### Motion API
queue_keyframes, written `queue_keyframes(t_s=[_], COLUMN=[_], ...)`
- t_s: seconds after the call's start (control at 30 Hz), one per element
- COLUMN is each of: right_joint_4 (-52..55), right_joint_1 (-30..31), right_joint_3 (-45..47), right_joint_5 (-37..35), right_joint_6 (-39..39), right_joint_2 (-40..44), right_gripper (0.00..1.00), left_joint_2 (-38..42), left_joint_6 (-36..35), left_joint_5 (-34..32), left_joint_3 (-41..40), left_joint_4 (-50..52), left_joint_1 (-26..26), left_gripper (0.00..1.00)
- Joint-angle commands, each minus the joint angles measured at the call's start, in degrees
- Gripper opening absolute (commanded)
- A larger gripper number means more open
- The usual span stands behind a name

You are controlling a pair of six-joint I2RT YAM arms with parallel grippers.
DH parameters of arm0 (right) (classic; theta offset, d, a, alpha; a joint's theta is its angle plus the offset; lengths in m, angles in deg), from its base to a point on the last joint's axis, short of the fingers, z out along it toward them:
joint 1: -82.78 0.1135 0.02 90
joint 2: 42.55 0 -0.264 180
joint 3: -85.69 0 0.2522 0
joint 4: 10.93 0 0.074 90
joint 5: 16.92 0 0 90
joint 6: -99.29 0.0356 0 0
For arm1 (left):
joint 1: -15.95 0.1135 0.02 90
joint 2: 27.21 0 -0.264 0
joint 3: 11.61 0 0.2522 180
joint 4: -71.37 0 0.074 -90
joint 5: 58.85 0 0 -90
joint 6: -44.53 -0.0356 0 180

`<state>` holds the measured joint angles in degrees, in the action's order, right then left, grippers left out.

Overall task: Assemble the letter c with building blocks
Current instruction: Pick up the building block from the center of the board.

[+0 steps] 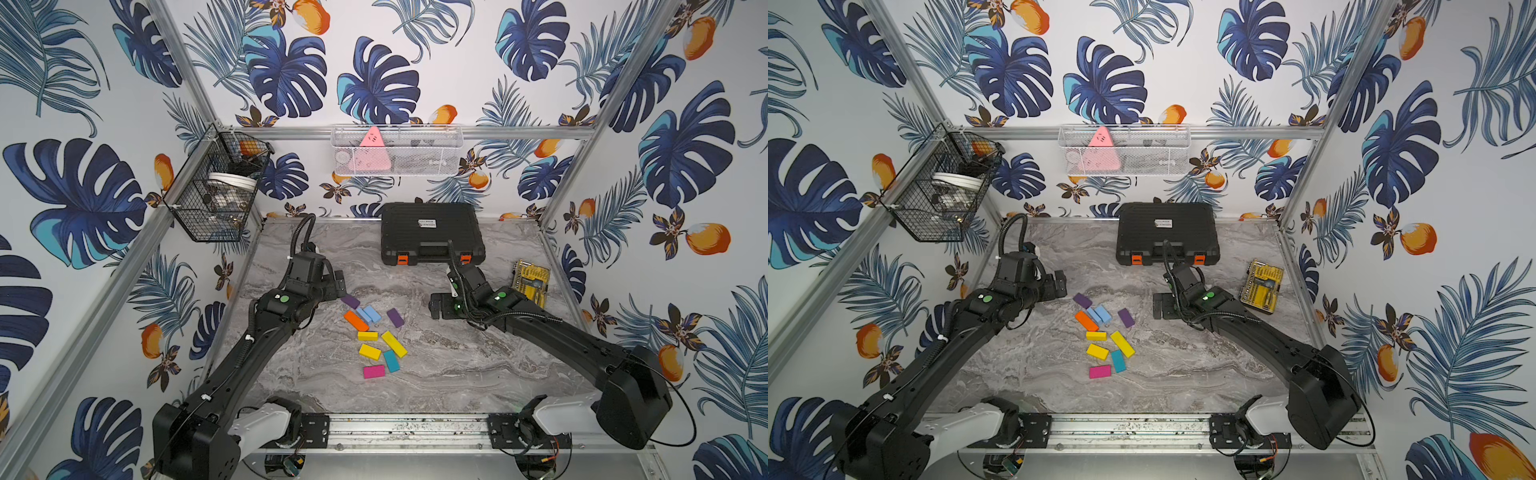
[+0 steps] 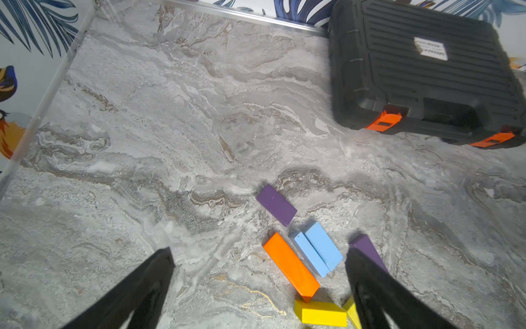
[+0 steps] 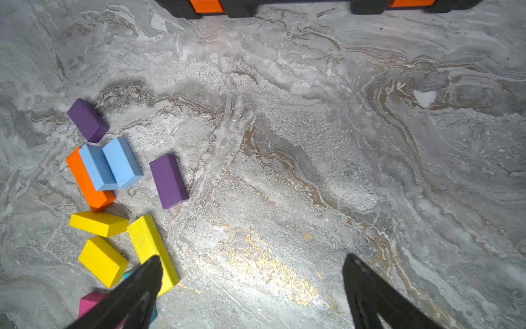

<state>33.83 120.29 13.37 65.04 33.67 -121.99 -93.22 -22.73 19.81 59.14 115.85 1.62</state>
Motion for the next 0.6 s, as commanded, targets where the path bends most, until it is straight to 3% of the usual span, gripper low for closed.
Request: queue_keyframes(t_s=[0.0,0.57], right_joint_4=[3.1,8.2], right_joint_1=[1.1,13.9], right_joint_3=[-1.7,-15.8], right_joint_5=[-1.4,-3.1], right_joint_6=[-1.0,-4.4], right_joint_2=[-1.4,-19.7], right_gripper=[1.00,0.96], left_joint_2=[-1.3,-6.6], left_joint_6=[0.4,1.1], left_joint_5=[-1.6,5.5], left_joint_3=[1.2,3.0], left_joint_4=[0.4,-0.5], left_joint_1=[0.0,7.3], left_gripper=[0.99,0.99])
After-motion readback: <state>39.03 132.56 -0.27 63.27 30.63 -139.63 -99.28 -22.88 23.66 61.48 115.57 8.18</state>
